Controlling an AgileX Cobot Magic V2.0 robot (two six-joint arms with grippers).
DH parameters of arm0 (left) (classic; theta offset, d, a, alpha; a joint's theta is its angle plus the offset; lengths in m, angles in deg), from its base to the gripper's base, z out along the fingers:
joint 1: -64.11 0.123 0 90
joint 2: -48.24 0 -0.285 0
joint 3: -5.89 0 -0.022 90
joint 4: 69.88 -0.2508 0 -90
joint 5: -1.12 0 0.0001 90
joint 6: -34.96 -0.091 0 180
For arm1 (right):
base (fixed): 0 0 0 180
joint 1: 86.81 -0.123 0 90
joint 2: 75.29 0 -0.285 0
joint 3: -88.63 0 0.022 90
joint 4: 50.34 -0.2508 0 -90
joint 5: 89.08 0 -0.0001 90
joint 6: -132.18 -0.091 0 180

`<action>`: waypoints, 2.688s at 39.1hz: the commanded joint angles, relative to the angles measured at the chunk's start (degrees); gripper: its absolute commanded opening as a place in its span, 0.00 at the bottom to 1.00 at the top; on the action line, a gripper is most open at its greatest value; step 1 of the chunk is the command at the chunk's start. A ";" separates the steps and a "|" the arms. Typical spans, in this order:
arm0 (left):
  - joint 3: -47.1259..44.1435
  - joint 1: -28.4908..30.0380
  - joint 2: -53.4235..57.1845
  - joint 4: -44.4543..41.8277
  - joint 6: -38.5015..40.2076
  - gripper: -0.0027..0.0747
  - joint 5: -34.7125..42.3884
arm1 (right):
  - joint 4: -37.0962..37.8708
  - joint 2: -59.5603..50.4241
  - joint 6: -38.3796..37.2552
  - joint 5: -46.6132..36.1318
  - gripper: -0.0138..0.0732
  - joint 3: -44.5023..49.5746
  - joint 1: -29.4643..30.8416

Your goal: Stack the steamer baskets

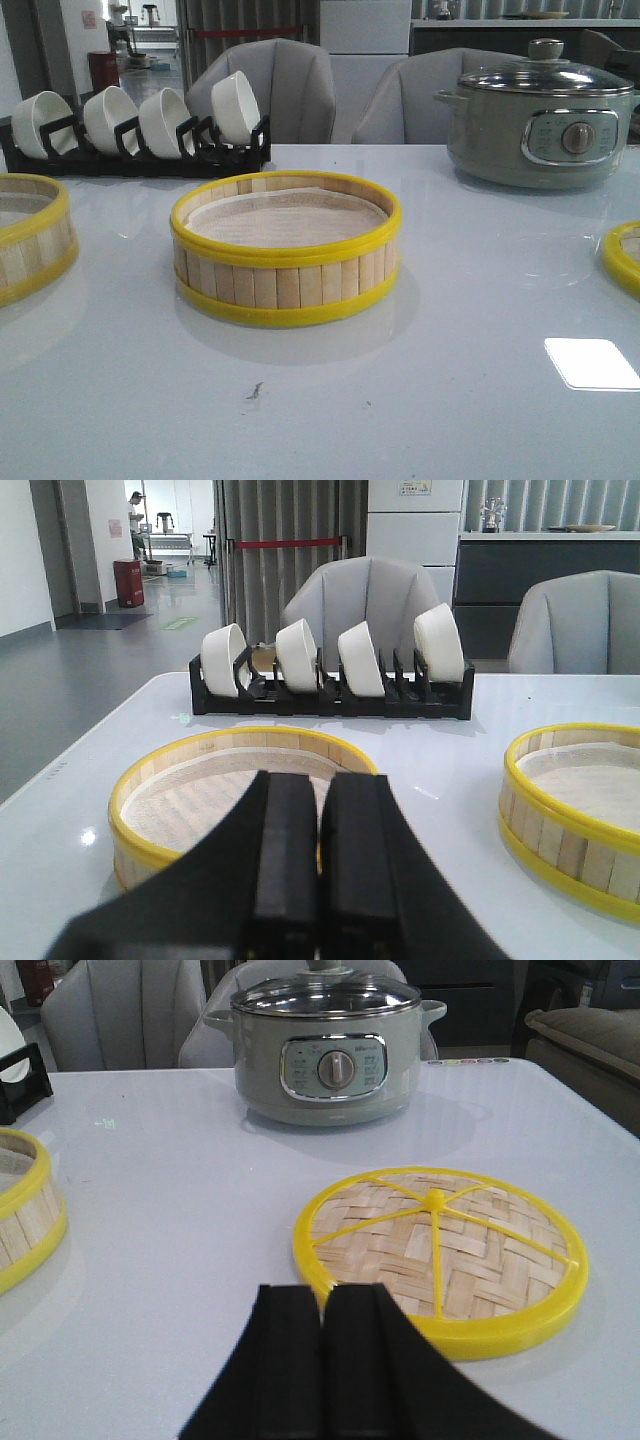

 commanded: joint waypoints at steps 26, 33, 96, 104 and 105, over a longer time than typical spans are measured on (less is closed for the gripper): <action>-0.07 0.09 0.73 0.51 0.21 0.14 4.43 | -0.29 -1.19 0.11 -5.37 0.20 -0.83 0.02; -0.07 0.09 0.73 0.51 0.21 0.14 4.43 | -0.29 -1.19 0.11 -5.37 0.20 -0.83 0.02; 56.17 -0.03 -47.41 -5.59 0.14 0.14 -22.40 | -0.29 -1.19 0.11 -5.37 0.20 -0.83 0.07; 56.38 -0.03 -50.16 -5.62 0.05 0.14 -23.94 | -0.29 -1.19 0.11 -5.37 0.20 -0.83 0.07; 56.38 -0.03 -50.30 -5.62 0.05 0.14 -24.49 | -0.29 -1.19 0.11 -5.37 0.20 -0.83 0.07</action>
